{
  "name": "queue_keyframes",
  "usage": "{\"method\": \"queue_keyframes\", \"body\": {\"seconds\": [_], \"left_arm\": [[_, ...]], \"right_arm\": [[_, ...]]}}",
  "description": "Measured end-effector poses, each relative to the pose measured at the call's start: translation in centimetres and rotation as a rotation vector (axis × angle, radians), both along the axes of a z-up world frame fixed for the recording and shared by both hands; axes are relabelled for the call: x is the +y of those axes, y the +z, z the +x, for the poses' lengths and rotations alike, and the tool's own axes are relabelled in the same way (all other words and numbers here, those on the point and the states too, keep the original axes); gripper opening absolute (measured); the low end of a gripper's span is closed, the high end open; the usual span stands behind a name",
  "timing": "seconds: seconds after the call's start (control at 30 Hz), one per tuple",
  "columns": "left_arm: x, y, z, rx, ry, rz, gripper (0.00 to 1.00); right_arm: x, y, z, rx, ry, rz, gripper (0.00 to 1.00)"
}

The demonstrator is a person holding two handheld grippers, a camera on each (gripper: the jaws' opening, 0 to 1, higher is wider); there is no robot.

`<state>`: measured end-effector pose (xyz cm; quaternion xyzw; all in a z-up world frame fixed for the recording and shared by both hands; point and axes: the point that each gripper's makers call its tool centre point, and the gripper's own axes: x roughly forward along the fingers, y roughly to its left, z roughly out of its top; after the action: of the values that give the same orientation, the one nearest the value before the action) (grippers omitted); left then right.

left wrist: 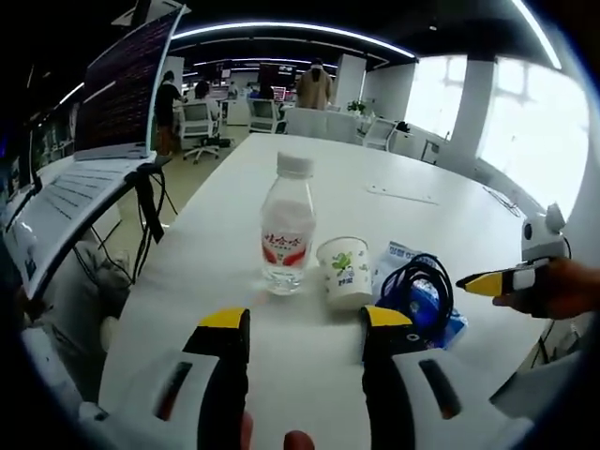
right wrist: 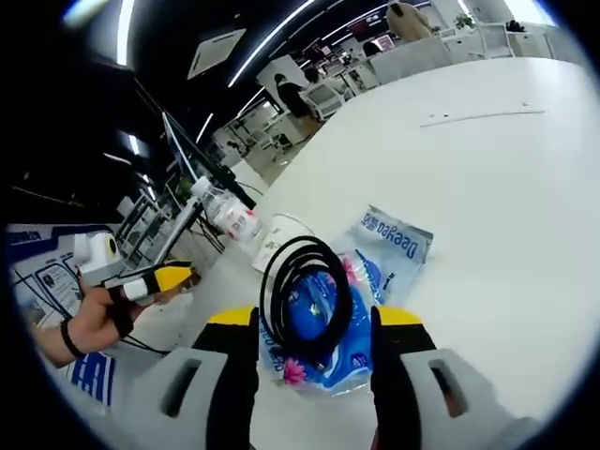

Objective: Arrange the tabletop items into an orderly group along one side of the table until the central work area is clear of visible clutter.

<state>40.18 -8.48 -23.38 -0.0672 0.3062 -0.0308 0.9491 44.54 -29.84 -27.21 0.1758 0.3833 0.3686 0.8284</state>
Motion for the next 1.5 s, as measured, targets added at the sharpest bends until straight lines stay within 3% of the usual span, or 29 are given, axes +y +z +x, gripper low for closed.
{"method": "queue_keyframes", "body": {"seconds": [0.3,0.47,0.63,0.87,0.93,1.5], "left_arm": [[1.1,-0.1,-0.9,0.01,0.015,0.004,0.47],[1.5,-0.3,-1.3,0.018,0.029,0.001,0.47],[1.7,-0.5,-1.6,0.023,0.029,0.004,0.47],[1.5,-0.6,-1.7,0.033,0.013,0.017,0.49],[1.6,-0.6,-1.7,0.031,0.019,0.014,0.49],[1.7,0.2,-2.5,0.029,0.034,0.016,0.49]], "right_arm": [[0.8,-1.8,1.2,0.045,-0.031,-0.01,0.34],[0.1,-2.4,1.7,0.04,-0.099,-0.039,0.04],[-0.1,-2.3,1.6,0.063,-0.145,-0.011,0.03],[-0.3,-1.3,0.8,0.039,-0.181,0.0,0.03],[-0.5,-0.7,0.8,0.005,-0.202,-0.002,0.02],[-1.5,2.1,-1.5,-0.062,-0.154,0.016,0.02]]}}
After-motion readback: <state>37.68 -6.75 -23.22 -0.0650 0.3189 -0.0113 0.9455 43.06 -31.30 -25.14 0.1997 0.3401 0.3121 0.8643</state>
